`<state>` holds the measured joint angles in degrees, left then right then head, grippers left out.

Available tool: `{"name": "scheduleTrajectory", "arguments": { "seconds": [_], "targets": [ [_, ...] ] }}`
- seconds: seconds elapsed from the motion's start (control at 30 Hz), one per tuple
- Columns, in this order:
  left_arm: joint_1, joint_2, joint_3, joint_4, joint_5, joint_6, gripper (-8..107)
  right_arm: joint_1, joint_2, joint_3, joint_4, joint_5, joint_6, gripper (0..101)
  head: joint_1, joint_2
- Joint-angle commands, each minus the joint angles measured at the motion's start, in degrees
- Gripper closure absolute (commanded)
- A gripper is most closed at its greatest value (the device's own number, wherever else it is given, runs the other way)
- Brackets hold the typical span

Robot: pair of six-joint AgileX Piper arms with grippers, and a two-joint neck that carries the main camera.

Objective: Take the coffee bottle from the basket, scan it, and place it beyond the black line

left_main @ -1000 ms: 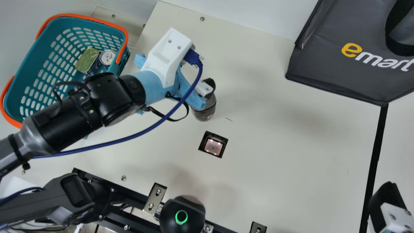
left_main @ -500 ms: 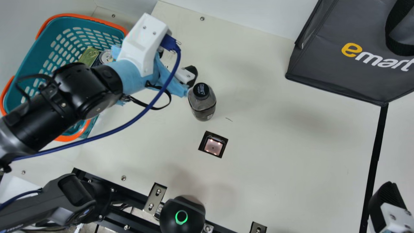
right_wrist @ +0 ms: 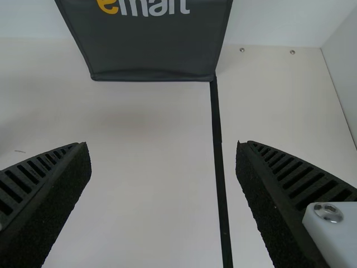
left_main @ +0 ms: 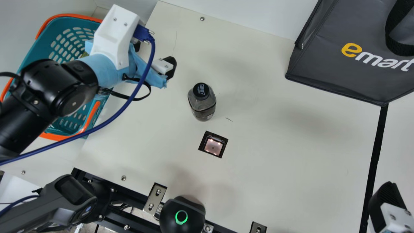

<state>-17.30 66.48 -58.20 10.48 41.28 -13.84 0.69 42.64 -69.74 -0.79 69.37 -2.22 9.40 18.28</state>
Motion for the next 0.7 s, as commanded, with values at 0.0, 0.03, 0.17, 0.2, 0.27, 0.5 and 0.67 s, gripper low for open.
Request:
{"name": "scheduleTrajectory", "arguments": {
  "seconds": [0.0,0.03,0.17,0.2,0.27,0.5,0.67],
  "targets": [
    [1.0,-0.4,0.4,-0.1,-0.2,0.4,9,0.0,0.0,0.0,0.0,0.0,0.0,10,-1.5,0.1],
    [1.5,-0.7,0.6,-0.2,-0.3,0.6,9,0.0,0.0,0.0,0.0,0.0,0.0,10,-1.5,0.1],
    [3.2,-1.8,1.5,-0.2,-0.9,1.0,9,0.0,0.0,0.0,0.0,0.0,0.0,10,-1.5,0.1],
    [3.5,-2.0,1.7,-0.2,-1.1,1.0,9,0.0,0.0,0.0,0.0,0.0,0.0,10,-1.5,0.1],
    [4.2,-2.5,2.1,-0.1,-1.4,1.2,9,0.0,0.0,0.0,0.0,0.0,0.0,10,-1.5,0.1],
    [6.3,-3.8,3.0,0.7,-1.7,0.8,9,0.0,0.0,0.0,0.0,0.0,0.0,10,-1.5,0.1],
    [7.7,-4.6,3.3,1.6,-1.1,-0.4,9,0.0,0.0,0.0,0.0,0.0,0.0,10,-1.5,0.1]
  ]
}}
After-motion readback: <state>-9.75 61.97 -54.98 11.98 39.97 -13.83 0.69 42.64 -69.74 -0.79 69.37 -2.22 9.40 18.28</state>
